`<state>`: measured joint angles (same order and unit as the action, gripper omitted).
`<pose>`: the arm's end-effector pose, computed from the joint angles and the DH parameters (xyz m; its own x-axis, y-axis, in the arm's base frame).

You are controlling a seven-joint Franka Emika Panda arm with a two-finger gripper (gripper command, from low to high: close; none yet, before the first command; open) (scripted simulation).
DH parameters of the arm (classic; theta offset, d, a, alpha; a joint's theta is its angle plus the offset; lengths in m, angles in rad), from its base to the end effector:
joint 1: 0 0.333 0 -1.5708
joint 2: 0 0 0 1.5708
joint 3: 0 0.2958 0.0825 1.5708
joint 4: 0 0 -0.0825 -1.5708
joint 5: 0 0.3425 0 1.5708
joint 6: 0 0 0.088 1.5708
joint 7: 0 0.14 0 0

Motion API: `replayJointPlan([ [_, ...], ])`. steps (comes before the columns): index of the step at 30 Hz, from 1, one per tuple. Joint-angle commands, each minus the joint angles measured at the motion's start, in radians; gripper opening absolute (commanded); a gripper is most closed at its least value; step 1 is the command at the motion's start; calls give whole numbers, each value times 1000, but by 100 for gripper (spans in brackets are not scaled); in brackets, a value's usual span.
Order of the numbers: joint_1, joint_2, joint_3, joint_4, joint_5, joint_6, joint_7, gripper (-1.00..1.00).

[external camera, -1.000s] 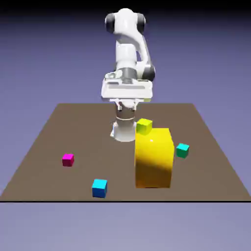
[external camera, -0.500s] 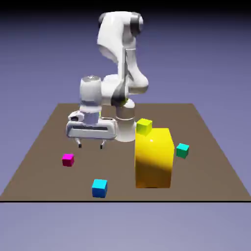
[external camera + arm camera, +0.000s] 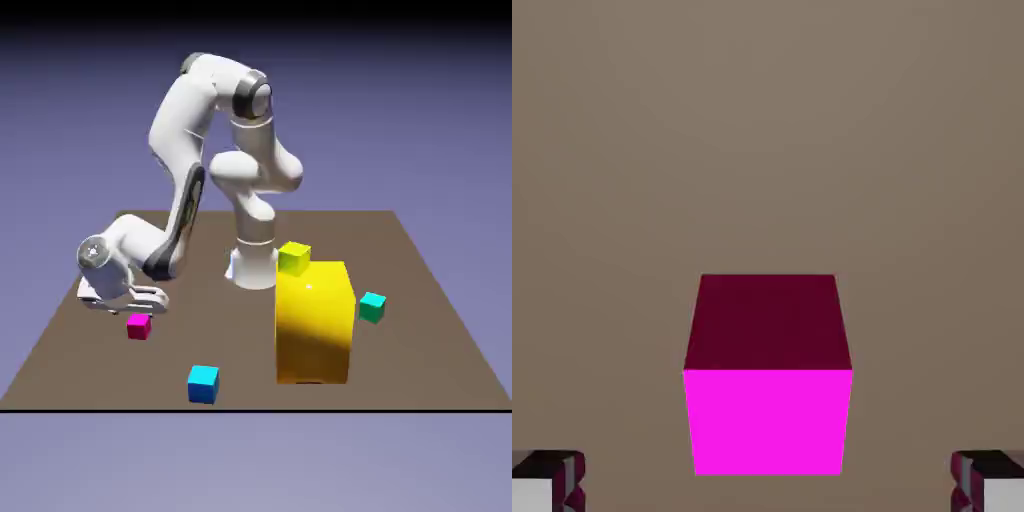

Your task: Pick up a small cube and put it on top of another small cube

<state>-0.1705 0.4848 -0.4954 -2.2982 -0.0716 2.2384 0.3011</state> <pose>0.3153 -0.2859 0.1266 0.5010 -0.7787 -0.3775 -0.6845 -0.6235 0.3777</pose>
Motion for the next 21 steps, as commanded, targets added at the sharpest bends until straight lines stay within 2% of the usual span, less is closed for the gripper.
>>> replayJointPlan([
  [1,-13,32,10,-13,10,44,-5,0],
  [2,-24,61,20,-24,19,84,-10,0],
  [3,-24,61,20,-24,19,84,-10,-100],
  [8,27,-66,-18,25,-21,-89,10,-100],
  [21,349,-537,447,65,-136,-562,-7,-100],
])
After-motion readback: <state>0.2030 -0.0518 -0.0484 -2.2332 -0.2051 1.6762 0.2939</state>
